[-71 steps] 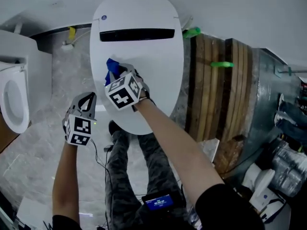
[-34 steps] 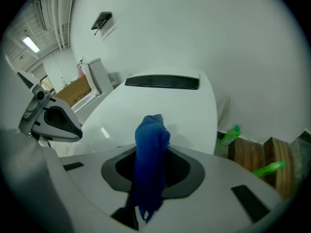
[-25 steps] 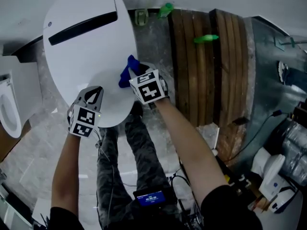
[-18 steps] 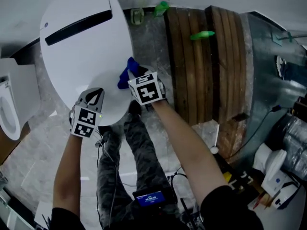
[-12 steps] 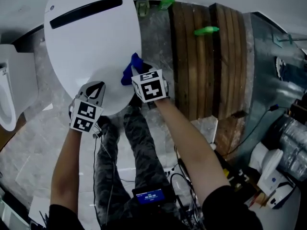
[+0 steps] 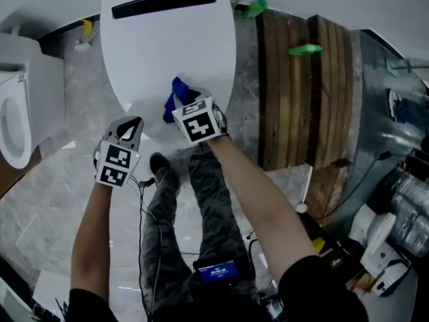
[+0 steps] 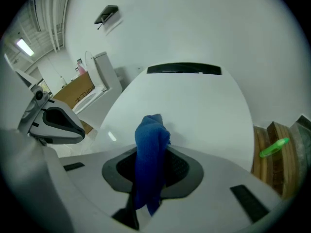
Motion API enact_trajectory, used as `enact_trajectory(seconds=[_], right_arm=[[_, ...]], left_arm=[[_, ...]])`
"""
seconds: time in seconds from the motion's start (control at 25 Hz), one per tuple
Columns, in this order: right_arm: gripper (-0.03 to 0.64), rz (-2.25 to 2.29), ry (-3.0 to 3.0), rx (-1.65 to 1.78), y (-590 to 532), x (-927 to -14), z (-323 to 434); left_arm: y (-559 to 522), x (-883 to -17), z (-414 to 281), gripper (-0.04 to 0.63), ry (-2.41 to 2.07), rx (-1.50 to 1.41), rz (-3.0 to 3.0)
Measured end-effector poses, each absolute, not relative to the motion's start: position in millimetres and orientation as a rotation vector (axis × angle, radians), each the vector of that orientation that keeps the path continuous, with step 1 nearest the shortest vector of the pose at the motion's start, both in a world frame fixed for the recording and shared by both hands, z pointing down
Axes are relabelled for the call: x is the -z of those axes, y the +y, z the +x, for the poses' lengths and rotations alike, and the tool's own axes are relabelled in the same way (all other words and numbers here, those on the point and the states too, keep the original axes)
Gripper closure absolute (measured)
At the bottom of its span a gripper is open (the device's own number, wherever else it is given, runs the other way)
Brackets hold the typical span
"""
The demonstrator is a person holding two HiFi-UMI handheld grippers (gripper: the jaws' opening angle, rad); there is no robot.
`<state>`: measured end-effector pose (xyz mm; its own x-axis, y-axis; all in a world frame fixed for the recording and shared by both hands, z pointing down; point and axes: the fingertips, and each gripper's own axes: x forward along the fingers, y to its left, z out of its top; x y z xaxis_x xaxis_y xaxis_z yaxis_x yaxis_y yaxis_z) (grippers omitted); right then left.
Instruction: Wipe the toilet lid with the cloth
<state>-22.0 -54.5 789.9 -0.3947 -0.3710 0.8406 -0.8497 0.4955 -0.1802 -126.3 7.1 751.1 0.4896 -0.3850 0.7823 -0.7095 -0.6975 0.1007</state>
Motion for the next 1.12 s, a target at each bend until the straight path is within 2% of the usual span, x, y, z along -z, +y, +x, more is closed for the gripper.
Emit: enact_trajectory(seconds=[0.28, 0.52, 0.84, 1.12], right_arm=[[0.525, 0.877, -2.023, -0.679, -37, -792, -128], [0.524, 0.836, -2.035, -0.630, -20, -796, -173], [0.525, 0.758, -2.035, -0.601, 11, -801, -174], [0.523, 0.753, -2.034, -0.657, 42, -804, -135]], left_arm=[[27, -755, -200, 0.583, -0.969, -1.056, 2.279], [49, -766, -237, 0.583, -0.971, -1.059, 2.246], [58, -768, -235, 0.583, -0.944, -1.064, 2.262], [68, -766, -201, 0.583, -0.902, -1.107, 2.279]])
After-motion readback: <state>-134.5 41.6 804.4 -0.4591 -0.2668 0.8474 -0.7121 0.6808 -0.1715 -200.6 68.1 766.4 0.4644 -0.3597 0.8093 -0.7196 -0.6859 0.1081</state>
